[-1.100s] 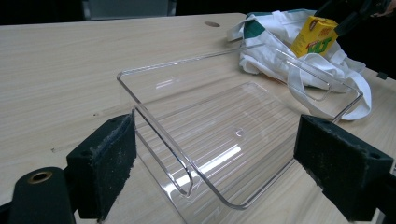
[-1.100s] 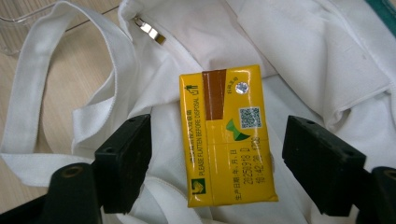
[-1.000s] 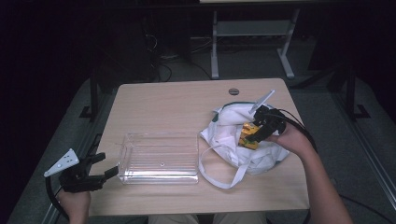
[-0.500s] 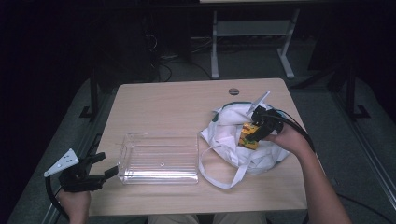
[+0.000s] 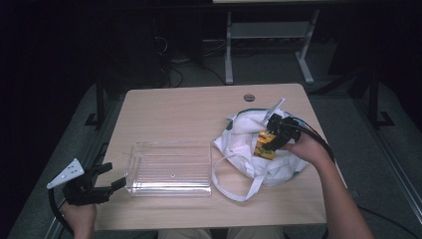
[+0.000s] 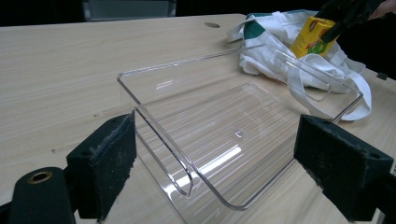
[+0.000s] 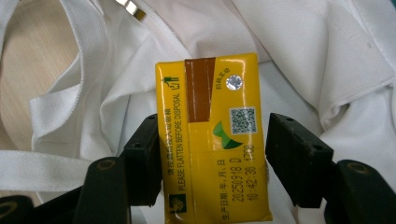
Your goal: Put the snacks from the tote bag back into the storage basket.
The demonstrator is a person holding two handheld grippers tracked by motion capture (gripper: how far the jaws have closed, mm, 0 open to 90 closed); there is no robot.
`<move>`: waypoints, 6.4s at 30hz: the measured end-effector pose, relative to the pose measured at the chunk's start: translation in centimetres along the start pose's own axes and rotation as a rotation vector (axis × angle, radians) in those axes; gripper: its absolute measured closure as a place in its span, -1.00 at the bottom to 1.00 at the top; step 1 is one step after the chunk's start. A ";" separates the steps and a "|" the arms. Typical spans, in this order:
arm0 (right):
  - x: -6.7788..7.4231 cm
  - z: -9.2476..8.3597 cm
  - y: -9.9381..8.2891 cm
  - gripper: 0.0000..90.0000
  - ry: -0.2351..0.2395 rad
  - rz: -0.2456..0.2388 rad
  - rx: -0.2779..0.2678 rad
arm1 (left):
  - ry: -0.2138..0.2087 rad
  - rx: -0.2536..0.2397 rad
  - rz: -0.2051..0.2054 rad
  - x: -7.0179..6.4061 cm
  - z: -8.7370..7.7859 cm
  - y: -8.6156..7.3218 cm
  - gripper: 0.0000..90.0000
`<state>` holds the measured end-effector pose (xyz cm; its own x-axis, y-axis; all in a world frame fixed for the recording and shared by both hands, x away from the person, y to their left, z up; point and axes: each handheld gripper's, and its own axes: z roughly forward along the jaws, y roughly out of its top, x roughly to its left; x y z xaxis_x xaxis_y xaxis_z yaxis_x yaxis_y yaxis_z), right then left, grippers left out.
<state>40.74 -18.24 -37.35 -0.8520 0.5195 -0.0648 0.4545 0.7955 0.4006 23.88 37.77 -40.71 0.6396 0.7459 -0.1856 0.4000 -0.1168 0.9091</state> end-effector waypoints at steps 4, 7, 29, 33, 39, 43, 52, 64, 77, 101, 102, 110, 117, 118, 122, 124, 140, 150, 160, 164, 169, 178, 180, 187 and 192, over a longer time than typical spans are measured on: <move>0.0 0.0 0.1 -0.13 -0.003 -0.001 0.003 | 0.000 0.002 0.002 0.0 0.0 0.0 -0.72; 0.0 0.2 0.1 -0.11 -0.001 0.002 0.008 | 0.001 0.000 0.000 0.0 0.0 0.0 -0.72; 0.3 0.4 0.6 0.10 -0.021 -0.044 0.034 | 0.003 0.000 0.000 0.1 0.0 0.0 -0.72; 0.1 0.3 0.8 0.11 -0.015 -0.037 0.031 | 0.004 0.000 -0.002 0.1 -0.1 0.0 -0.72; 0.0 -0.1 1.0 0.13 -0.009 -0.031 0.023 | 0.007 0.001 -0.002 0.1 -0.2 0.0 -0.72; -0.1 -1.0 1.1 0.13 -0.013 -0.026 -0.001 | 0.005 0.000 0.000 0.1 -0.1 0.0 -0.72; 0.2 -3.7 1.1 0.14 -0.005 -0.015 -0.049 | 0.007 -0.002 0.001 0.0 -0.2 0.0 -0.72; 1.1 -6.1 1.1 0.15 0.010 -0.042 -0.070 | 0.008 -0.004 0.003 0.0 -0.2 0.0 -0.72; 3.0 -8.5 2.1 0.15 0.015 -0.108 -0.087 | 0.009 -0.009 0.000 -0.1 -0.2 0.0 -0.72; 7.5 -10.6 5.1 0.15 0.074 -0.244 -0.142 | 0.010 -0.014 -0.004 0.1 -0.2 0.0 -0.72; 7.7 -10.6 5.3 0.15 0.076 -0.247 -0.140 | 0.010 -0.014 -0.005 0.1 -0.3 0.0 -0.72; 9.4 -11.2 6.6 0.15 0.093 -0.278 -0.138 | 0.010 -0.015 -0.005 0.1 -0.3 0.0 -0.72; 10.9 -11.2 7.9 0.15 0.109 -0.307 -0.167 | 0.009 -0.016 -0.006 0.1 -0.3 0.0 -0.72; 11.2 -11.2 8.2 0.15 0.114 -0.313 -0.165 | 0.008 -0.013 -0.005 0.1 -0.3 0.0 -0.72; 12.2 -10.9 9.1 0.15 0.120 -0.335 -0.162 | 0.009 -0.012 -0.007 0.2 -0.3 0.0 -0.72; 12.5 -10.7 9.4 0.15 0.127 -0.345 -0.164 | 0.009 -0.013 -0.007 0.2 -0.4 0.0 -0.72; 14.3 -9.2 12.5 0.15 0.185 -0.393 -0.195 | 0.007 -0.018 -0.015 0.4 -0.3 -0.1 -0.72; 15.4 -8.2 14.0 0.15 0.208 -0.431 -0.192 | 0.004 -0.022 -0.016 0.4 -0.3 -0.1 -0.72; 16.0 -6.9 15.0 0.15 0.231 -0.445 -0.186 | 0.002 -0.023 -0.017 0.5 -0.3 -0.1 -0.72; 16.3 -6.2 15.4 0.15 0.236 -0.449 -0.183 | 0.003 -0.024 -0.018 0.5 -0.3 -0.1 -0.72; 16.6 -5.7 15.6 0.15 0.242 -0.450 -0.180 | 0.002 -0.026 -0.018 0.5 -0.3 -0.1 -0.72; 16.7 -4.4 15.6 0.15 0.247 -0.447 -0.163 | 0.003 -0.026 -0.018 0.5 -0.4 -0.1 -0.72; 16.7 -4.3 15.6 0.15 0.251 -0.448 -0.163 | 0.002 -0.026 -0.017 0.5 -0.4 -0.1 -0.72; 16.8 -3.8 15.5 0.15 0.250 -0.443 -0.160 | 0.003 -0.029 -0.020 0.5 -0.4 -0.1 -0.72; 16.8 -3.6 15.5 0.15 0.248 -0.445 -0.157 | 0.003 -0.029 -0.021 0.5 -0.4 -0.1 -0.72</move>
<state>32.55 1.71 -28.94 -0.9980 0.0378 -0.0497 0.0067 0.8560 0.5170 23.90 38.44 -40.73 0.6297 0.7497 -0.2034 0.3940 -0.0827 0.9154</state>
